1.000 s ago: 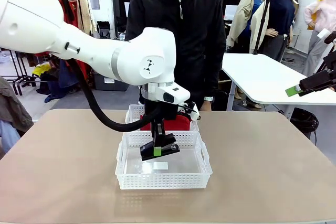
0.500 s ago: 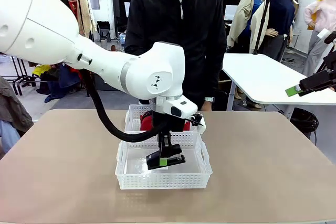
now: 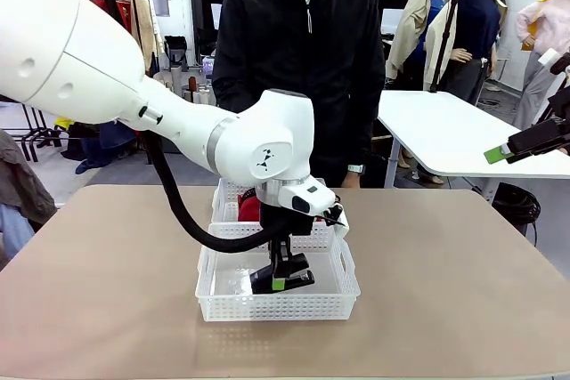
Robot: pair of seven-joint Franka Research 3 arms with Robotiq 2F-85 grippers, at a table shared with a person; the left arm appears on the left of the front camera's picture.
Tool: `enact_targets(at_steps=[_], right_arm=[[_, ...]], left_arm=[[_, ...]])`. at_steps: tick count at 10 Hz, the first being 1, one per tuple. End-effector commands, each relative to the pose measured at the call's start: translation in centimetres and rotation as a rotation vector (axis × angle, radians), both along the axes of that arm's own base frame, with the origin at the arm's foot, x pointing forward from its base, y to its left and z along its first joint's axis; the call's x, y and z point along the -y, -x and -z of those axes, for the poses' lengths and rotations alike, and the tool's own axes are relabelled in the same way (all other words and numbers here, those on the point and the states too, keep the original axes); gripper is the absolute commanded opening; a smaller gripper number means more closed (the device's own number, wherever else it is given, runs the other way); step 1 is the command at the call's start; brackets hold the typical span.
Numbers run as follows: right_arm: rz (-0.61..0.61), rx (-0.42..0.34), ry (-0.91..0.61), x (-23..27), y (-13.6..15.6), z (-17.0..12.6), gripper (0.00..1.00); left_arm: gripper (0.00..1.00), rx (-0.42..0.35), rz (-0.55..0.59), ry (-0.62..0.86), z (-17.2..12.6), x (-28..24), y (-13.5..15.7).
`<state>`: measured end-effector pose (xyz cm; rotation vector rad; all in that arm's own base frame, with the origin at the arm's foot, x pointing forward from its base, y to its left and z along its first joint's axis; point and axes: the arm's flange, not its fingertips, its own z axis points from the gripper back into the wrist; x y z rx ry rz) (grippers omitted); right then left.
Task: Distribute items into two baskets.
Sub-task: Place the picked Stapler into the Organizing basket as instructed by the person.
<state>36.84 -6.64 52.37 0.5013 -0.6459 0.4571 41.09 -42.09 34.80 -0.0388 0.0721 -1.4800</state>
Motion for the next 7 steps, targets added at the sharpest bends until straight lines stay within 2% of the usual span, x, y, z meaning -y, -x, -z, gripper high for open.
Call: enact_targets(at_steps=[1,2,4,5,7], right_arm=[[0.0,0.002,-0.002,-0.04,0.0,-0.06,1.0],[0.0,0.002,-0.002,-0.04,0.0,-0.06,1.0],[0.0,0.002,-0.002,-0.04,0.0,-0.06,1.0],[0.0,0.002,-0.002,-0.04,0.0,-0.06,1.0],[0.0,0.002,-0.002,-0.04,0.0,-0.06,1.0]], left_arm=[[0.0,0.031,-0.015,-0.012,0.82,-0.13,0.59],[0.0,0.051,-0.032,-0.017,1.2,-0.17,0.4],[0.0,0.039,-0.037,-0.022,1.53,-0.23,0.27],[0.13,0.034,-0.035,-0.017,1.48,-0.26,0.3],[0.53,0.002,-0.048,0.002,1.22,-0.63,0.04]])
